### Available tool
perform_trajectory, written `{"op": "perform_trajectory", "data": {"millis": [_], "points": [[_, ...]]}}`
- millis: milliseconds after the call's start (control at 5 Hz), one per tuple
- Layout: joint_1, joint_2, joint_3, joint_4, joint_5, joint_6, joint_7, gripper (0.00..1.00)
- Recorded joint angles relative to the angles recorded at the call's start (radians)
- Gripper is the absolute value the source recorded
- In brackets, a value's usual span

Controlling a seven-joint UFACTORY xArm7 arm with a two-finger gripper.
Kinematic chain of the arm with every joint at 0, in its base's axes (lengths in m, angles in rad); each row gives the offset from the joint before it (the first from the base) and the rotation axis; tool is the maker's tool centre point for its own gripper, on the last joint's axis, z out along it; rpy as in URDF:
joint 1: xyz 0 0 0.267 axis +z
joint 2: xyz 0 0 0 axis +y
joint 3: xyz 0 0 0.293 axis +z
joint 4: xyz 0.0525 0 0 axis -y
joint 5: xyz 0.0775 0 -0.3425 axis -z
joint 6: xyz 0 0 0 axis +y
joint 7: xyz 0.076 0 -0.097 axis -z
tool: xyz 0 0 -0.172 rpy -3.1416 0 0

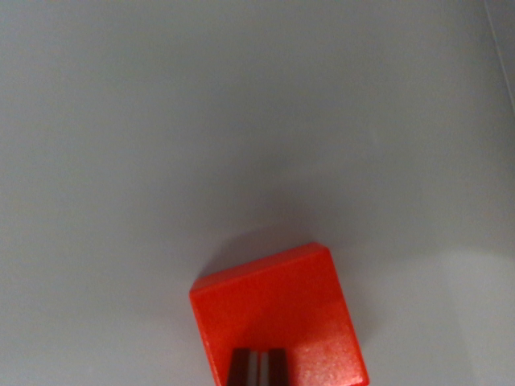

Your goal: Reach red block

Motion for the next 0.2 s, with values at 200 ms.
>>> {"op": "perform_trajectory", "data": {"millis": [200], "points": [[0.0000,0.000,0.000,0.000,0.0000,0.000,0.000,0.00]]}}
